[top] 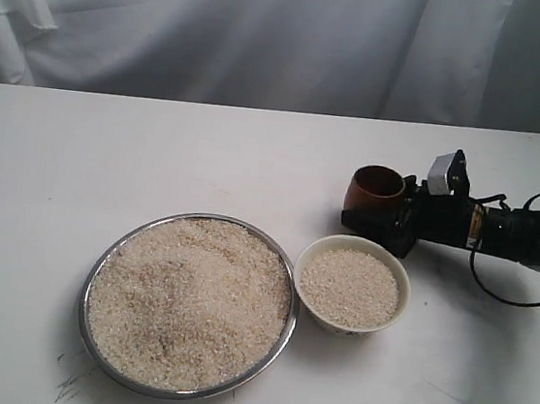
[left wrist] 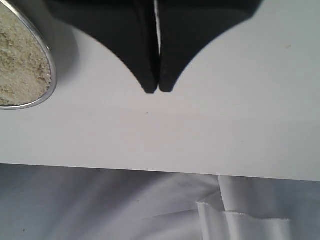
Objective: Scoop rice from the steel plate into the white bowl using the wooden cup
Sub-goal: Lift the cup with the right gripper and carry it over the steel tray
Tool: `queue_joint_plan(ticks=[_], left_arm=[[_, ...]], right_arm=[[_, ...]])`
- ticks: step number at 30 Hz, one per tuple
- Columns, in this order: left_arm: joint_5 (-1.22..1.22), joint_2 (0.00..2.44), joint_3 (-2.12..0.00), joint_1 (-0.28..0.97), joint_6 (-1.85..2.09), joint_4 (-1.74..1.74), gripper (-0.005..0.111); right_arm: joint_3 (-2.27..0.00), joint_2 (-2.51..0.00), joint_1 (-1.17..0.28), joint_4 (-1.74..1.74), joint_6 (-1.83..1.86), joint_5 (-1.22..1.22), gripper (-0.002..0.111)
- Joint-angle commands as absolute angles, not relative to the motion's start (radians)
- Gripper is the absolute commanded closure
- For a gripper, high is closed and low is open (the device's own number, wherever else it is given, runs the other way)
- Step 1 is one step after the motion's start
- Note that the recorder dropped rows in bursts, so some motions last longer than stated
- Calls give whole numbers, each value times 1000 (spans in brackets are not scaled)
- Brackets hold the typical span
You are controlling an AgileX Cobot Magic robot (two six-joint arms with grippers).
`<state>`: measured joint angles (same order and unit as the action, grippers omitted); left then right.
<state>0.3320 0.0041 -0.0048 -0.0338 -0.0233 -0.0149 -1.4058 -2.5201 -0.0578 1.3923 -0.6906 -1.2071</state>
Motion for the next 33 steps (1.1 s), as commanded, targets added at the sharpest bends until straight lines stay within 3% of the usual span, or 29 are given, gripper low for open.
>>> queue_joint_plan(ticks=[1, 9, 14, 19, 26, 33], left_arm=[[319, 0, 0, -31, -24, -14, 107], [319, 0, 0, -31, -24, -14, 107], [319, 0, 0, -31, -24, -14, 107], [319, 0, 0, -31, -24, -14, 107], [319, 0, 0, -31, -24, -14, 107], [319, 0, 0, -31, -24, -14, 107]], right_arm=[[-1406, -2398, -54, 1434, -730, -1221, 108], [-1406, -2089, -131, 1611, -935, -899, 108], [-1404, -1977, -243, 1744, -1028, -666, 108], [-1404, -1924, -369, 1744, -1032, -589, 108], [-1404, -1924, -553, 1744, -725, -112, 108], [-1404, -1924, -665, 1744, -557, 92, 108]])
